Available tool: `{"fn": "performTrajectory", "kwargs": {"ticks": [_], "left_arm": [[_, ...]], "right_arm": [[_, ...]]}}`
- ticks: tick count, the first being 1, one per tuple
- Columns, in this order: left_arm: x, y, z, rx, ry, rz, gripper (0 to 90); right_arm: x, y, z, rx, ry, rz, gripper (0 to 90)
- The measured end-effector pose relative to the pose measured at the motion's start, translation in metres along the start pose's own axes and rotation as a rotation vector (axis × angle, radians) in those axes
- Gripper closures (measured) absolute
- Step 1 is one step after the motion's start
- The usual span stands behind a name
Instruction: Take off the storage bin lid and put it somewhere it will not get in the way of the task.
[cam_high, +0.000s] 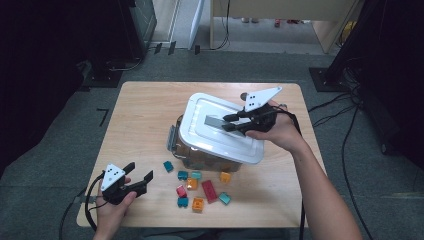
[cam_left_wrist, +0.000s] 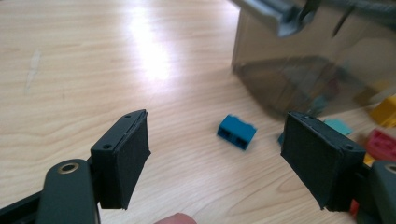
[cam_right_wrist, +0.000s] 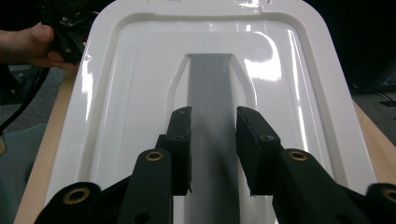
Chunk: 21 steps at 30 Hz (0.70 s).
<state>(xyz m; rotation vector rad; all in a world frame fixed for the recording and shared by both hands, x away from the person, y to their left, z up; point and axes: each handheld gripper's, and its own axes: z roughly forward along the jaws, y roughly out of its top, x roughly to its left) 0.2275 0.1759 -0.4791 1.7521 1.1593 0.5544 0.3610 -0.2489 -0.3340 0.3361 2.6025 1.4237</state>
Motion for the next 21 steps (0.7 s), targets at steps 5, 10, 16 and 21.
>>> {"fn": "performTrajectory", "kwargs": {"ticks": [5, 10, 16, 21], "left_arm": [[0.006, -0.007, 0.003, 0.043, 0.031, -0.012, 21.8], [0.009, -0.014, 0.006, 0.091, 0.067, -0.014, 21.9], [0.011, -0.017, 0.012, 0.14, 0.11, -0.012, 21.8], [0.014, -0.022, 0.018, 0.193, 0.132, -0.01, 21.8]], "right_arm": [[0.001, -0.01, -0.013, -0.008, -0.046, 0.042, 68.3], [0.005, -0.02, -0.025, -0.015, -0.1, 0.083, 68.3], [0.009, -0.031, -0.038, -0.014, -0.177, 0.134, 68.3], [0.006, -0.045, -0.049, -0.016, -0.236, 0.187, 68.3]]}}
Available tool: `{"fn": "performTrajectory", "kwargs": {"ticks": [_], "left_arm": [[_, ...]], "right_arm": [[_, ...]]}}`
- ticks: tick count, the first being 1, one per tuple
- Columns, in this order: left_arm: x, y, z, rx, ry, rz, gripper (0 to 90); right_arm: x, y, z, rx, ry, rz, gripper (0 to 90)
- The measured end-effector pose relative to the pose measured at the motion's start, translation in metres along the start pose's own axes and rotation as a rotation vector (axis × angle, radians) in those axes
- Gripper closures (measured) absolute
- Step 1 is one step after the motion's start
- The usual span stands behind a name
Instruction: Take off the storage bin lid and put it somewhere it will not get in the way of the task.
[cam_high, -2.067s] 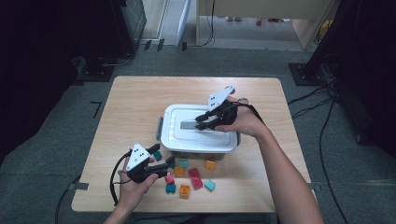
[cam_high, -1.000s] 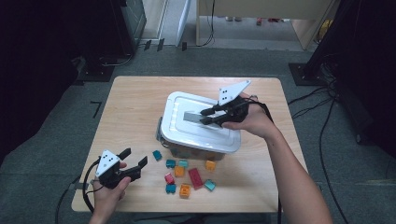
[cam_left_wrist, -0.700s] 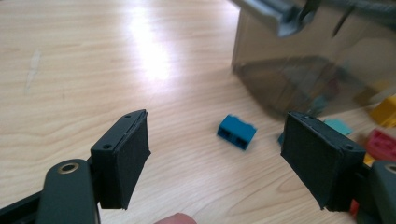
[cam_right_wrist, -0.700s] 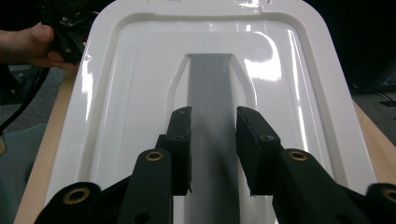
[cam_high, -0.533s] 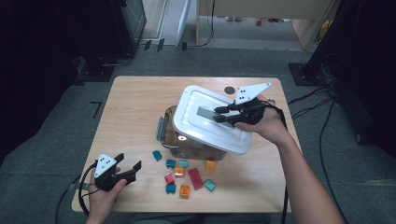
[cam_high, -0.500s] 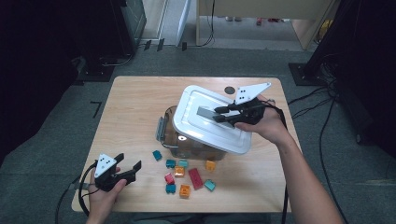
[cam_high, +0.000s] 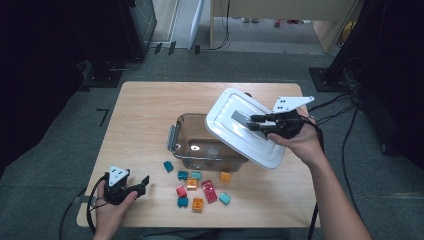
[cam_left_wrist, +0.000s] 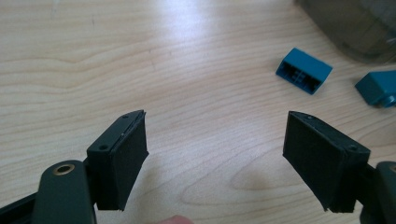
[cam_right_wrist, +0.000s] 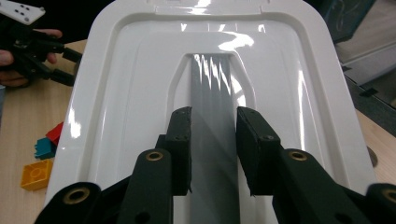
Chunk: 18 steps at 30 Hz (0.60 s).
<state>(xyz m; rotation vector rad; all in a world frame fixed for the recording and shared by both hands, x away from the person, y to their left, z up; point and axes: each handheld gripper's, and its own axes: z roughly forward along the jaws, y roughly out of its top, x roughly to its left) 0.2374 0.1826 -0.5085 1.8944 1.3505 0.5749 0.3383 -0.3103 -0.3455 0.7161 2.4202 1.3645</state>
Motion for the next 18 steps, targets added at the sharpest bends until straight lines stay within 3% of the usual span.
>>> {"fn": "performTrajectory", "kwargs": {"ticks": [10, 18], "left_arm": [[-0.002, -0.004, 0.008, 0.053, 0.028, 0.025, 21.1], [-0.004, -0.005, 0.01, 0.051, 0.038, 0.041, 19.6]], "right_arm": [[-0.011, -0.023, -0.022, -0.014, -0.071, 0.066, 68.3], [-0.023, -0.041, -0.037, -0.031, -0.134, 0.138, 68.4]]}}
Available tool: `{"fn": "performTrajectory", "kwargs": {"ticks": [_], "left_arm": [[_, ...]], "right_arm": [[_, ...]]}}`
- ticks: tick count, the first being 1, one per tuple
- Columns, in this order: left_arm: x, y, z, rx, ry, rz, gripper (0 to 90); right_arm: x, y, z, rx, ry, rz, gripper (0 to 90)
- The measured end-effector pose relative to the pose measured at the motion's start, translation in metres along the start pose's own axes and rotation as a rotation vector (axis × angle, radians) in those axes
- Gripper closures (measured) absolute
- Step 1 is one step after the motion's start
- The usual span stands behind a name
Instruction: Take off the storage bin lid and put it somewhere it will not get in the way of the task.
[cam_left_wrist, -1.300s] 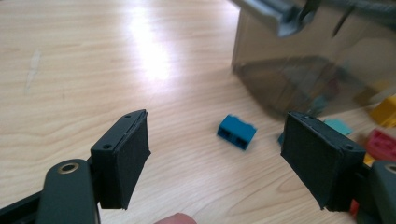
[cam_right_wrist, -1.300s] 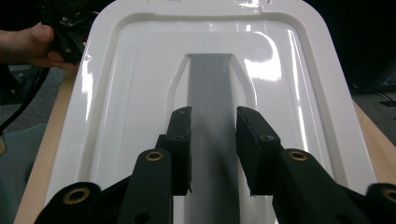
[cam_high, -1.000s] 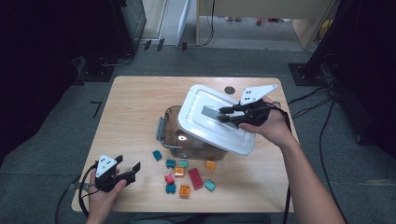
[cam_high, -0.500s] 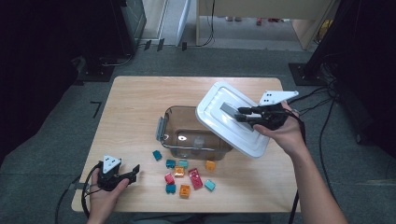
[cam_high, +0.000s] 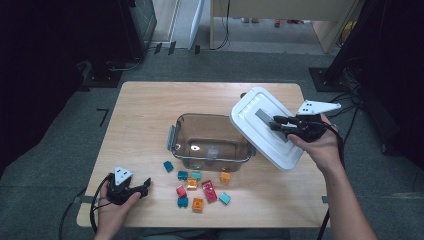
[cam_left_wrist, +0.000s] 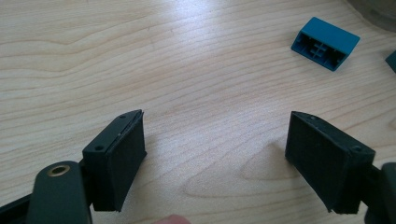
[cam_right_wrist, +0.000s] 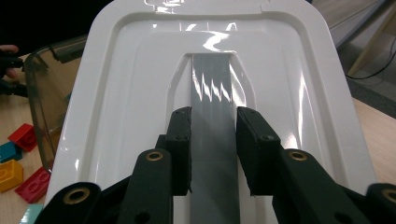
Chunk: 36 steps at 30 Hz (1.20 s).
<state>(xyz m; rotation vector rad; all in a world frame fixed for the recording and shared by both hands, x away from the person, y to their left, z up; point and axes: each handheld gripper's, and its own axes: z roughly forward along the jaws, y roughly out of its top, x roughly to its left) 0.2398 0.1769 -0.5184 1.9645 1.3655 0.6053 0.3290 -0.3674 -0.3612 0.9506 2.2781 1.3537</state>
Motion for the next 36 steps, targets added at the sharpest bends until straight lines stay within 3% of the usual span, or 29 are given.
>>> {"fn": "performTrajectory", "kwargs": {"ticks": [16, 24, 36], "left_arm": [[-0.001, 0.0, 0.0, 0.001, 0.005, -0.005, 18.3], [-0.002, 0.0, 0.0, 0.001, 0.005, -0.005, 18.3], [-0.002, 0.0, 0.0, 0.001, 0.003, -0.005, 18.3]], "right_arm": [[-0.021, -0.021, -0.007, 0.02, -0.155, 0.091, 68.3], [-0.032, -0.034, 0.005, 0.022, -0.23, 0.178, 68.3], [-0.045, -0.061, 0.035, 0.109, -0.311, 0.282, 68.3]]}}
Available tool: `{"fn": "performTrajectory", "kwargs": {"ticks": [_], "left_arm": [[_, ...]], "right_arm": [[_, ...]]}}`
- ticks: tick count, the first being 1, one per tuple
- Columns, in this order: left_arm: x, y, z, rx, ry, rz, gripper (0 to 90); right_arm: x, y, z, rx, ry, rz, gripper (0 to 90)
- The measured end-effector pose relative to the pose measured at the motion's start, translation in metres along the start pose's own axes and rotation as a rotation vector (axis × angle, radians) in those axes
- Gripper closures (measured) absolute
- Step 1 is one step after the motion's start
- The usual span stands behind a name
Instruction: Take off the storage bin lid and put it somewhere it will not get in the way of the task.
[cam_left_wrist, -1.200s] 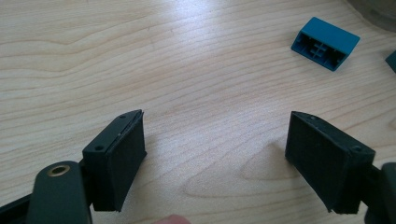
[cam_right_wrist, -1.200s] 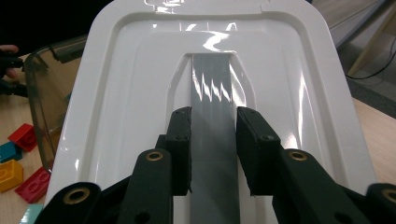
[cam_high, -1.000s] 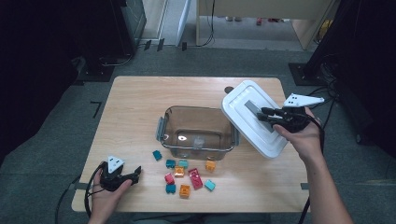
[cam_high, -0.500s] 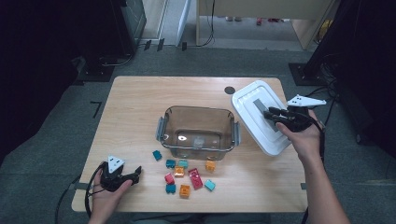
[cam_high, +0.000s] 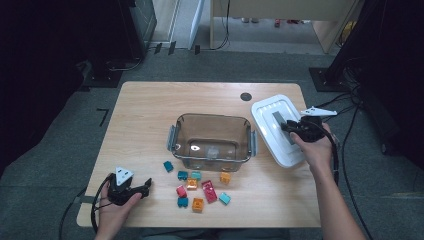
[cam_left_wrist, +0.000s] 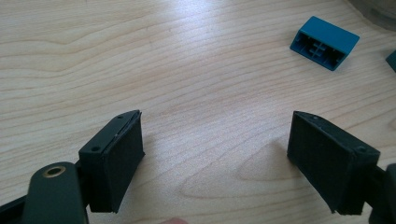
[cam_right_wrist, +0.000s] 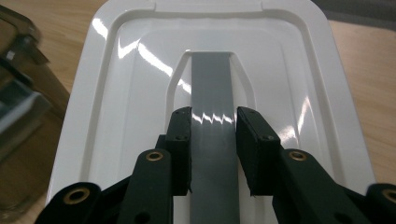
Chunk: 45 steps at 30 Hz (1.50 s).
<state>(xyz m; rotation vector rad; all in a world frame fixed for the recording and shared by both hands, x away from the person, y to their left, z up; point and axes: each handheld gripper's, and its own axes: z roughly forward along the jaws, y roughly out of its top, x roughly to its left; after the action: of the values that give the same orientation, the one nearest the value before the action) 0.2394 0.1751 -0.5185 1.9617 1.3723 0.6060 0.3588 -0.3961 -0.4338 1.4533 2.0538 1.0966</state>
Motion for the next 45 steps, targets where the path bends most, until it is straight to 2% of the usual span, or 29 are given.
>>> {"fn": "performTrajectory", "kwargs": {"ticks": [10, 16, 19, 21, 22, 25, 28, 31, 33, 37, 45], "left_arm": [[0.0, 0.0, 0.0, 0.0, 0.0, -0.001, 18.3], [0.0, 0.0, 0.0, 0.001, -0.003, 0.002, 18.3], [0.0, 0.0, -0.001, 0.001, -0.003, 0.001, 18.3], [0.0, 0.0, 0.0, 0.001, -0.002, 0.0, 18.3], [0.0, 0.0, 0.0, 0.001, -0.001, 0.0, 18.2], [-0.001, 0.0, 0.0, 0.001, -0.001, -0.001, 18.0], [-0.001, 0.0, 0.0, 0.001, -0.002, 0.001, 17.6], [-0.001, 0.0, 0.0, 0.003, -0.001, 0.002, 16.8], [-0.001, 0.0, 0.001, 0.002, -0.001, 0.0, 16.5], [-0.002, 0.002, 0.002, 0.003, -0.01, 0.008, 16.7], [-0.012, 0.008, 0.003, -0.043, -0.051, 0.049, 16.7]], "right_arm": [[0.007, -0.019, 0.04, 0.091, -0.051, -0.036, 68.3], [0.013, -0.024, 0.053, 0.126, -0.07, -0.052, 68.2], [0.014, -0.027, 0.056, 0.129, -0.073, -0.045, 68.1], [0.014, -0.029, 0.057, 0.102, -0.06, -0.045, 68.2], [0.014, -0.031, 0.055, 0.07, -0.051, -0.037, 68.5], [0.011, -0.032, 0.05, 0.027, -0.039, -0.01, 55.1], [0.011, -0.035, 0.042, 0.017, -0.048, -0.014, 43.7], [0.012, -0.041, 0.029, 0.005, -0.04, -0.026, 36.4], [0.012, -0.048, 0.019, -0.013, -0.016, -0.022, 33.3], [0.016, -0.065, 0.001, -0.018, -0.005, -0.032, 28.8], [0.03, -0.101, -0.027, -0.006, 0.035, -0.023, 23.4]]}}
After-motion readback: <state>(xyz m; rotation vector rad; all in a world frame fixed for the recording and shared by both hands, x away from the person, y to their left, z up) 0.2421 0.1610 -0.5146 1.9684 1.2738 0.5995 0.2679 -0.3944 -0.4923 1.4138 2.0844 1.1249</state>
